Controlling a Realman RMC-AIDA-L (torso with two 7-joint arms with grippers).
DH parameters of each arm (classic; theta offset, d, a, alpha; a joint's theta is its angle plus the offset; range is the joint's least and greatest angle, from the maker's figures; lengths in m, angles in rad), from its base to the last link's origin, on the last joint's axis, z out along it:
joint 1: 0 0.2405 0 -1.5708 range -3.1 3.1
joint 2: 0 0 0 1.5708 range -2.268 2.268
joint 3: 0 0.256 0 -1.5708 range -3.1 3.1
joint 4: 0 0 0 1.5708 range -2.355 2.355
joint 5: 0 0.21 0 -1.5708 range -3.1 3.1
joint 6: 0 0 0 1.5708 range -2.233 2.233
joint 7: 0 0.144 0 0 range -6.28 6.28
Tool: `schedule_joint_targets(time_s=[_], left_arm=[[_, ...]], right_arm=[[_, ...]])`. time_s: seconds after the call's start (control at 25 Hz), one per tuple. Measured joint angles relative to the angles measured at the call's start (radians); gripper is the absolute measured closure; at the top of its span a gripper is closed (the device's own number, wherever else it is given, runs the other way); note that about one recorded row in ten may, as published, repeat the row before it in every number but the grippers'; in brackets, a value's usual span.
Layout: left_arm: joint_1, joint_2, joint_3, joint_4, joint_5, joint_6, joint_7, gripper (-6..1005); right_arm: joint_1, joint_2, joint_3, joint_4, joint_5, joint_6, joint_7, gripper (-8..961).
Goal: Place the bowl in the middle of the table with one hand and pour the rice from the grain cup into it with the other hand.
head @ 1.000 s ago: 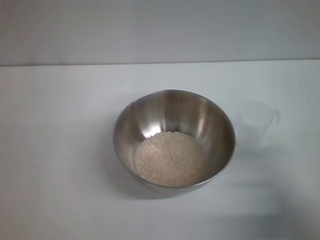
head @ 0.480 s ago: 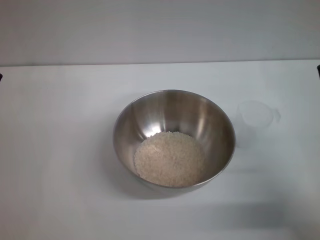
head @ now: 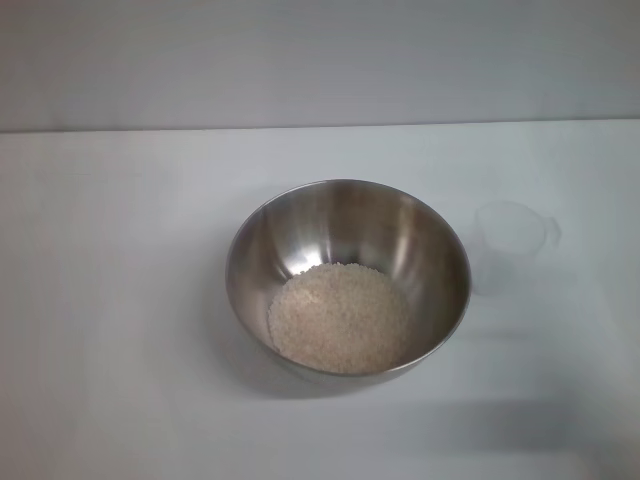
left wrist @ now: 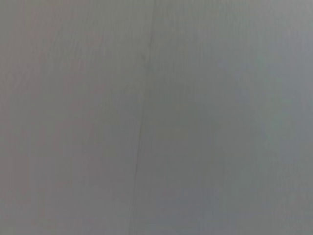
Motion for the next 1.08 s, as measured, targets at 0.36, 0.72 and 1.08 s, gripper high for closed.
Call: schedule_joint_targets(time_s=[0.36,0.72,1.08], left_arm=[[-0.006,0.000,0.000,0.001,0.000,-0.005,0.009,173],[-0.006,-0.001,0.000,0.001,0.001,-0.003,0.014,173],[-0.007,-0.002,0.000,0.001,0.001,0.000,0.014,173]], right_arm=[[0.002,0.000,-0.006,0.001,-0.001,0.003,0.000,427],[-0.002,0.000,-0.006,0.003,-0.001,-0.004,0.001,427],[0.003,0.000,-0.006,0.000,-0.003,-0.001,0.001,427]])
